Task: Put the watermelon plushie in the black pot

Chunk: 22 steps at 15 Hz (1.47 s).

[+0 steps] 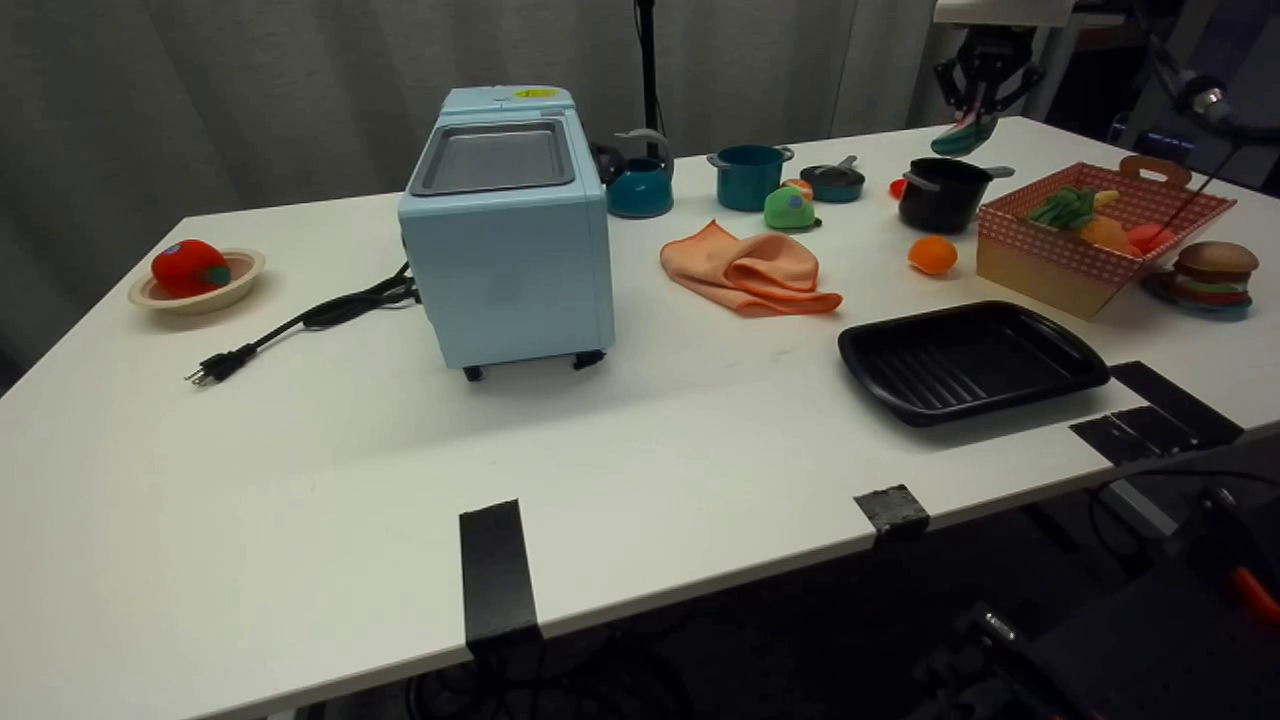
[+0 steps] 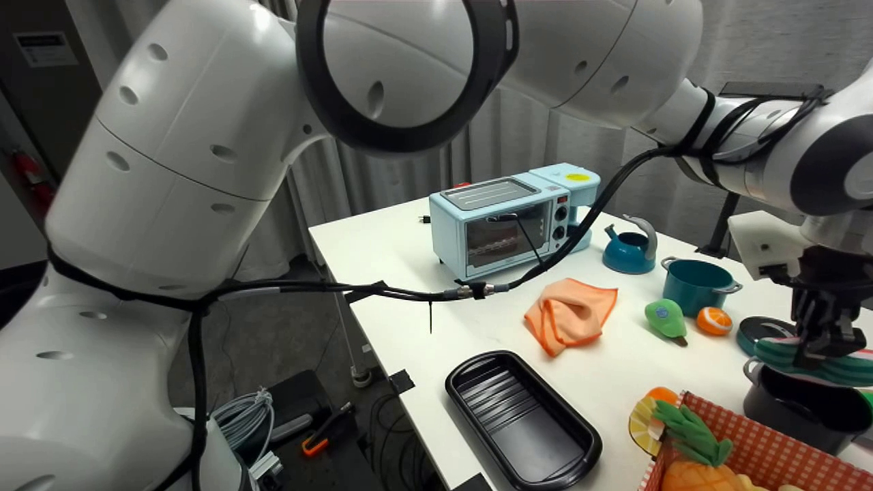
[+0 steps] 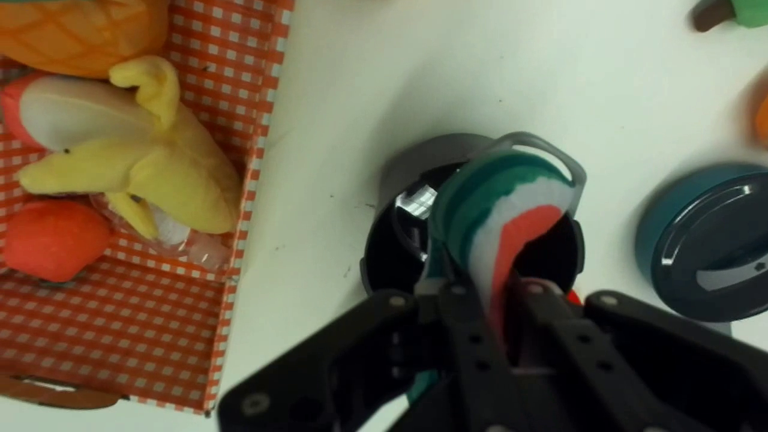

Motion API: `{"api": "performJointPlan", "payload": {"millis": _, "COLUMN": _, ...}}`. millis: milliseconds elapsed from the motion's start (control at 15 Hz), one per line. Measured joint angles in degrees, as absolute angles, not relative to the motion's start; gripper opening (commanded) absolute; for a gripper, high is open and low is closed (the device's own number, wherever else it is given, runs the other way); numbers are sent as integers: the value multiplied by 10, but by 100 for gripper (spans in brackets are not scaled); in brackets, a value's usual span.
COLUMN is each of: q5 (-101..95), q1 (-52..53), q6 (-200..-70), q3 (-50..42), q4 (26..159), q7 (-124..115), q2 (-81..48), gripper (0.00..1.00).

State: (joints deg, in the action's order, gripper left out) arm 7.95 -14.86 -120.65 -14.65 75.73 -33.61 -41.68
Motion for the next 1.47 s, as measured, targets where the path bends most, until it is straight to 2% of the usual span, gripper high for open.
{"api": "performJointPlan", "payload": {"millis": 400, "q5": 74, "q1": -149, "q6": -1223, "q3": -170, "q4": 757, "q7": -383, "q2": -431, "gripper": 3}}
{"api": "performJointPlan", "payload": {"millis": 467, "q5": 71, "q1": -149, "q6": -1228, "q3": -172, "q4": 757, "q7": -392, "q2": -432, "gripper": 35}}
{"api": "performJointPlan", "payload": {"millis": 600, "q5": 66, "q1": -148, "q6": -1239, "q3": -174, "q4": 757, "q7": -410, "q2": -433, "gripper": 43}}
{"api": "performJointPlan", "payload": {"millis": 800, "q5": 60, "q1": -145, "q6": -1257, "q3": -178, "q4": 757, "q7": -436, "q2": -434, "gripper": 68}}
{"api": "performJointPlan", "payload": {"millis": 1067, "q5": 59, "q1": -141, "q6": -1281, "q3": -181, "q4": 757, "q7": -459, "q2": -434, "gripper": 96}}
{"api": "performJointPlan", "payload": {"millis": 1133, "q5": 59, "q1": -141, "q6": -1286, "q3": -182, "q4": 757, "q7": -463, "q2": -434, "gripper": 100}}
{"api": "performJointPlan", "payload": {"millis": 1467, "q5": 59, "q1": -139, "q6": -1306, "q3": -184, "q4": 759, "q7": -467, "q2": -429, "gripper": 100}}
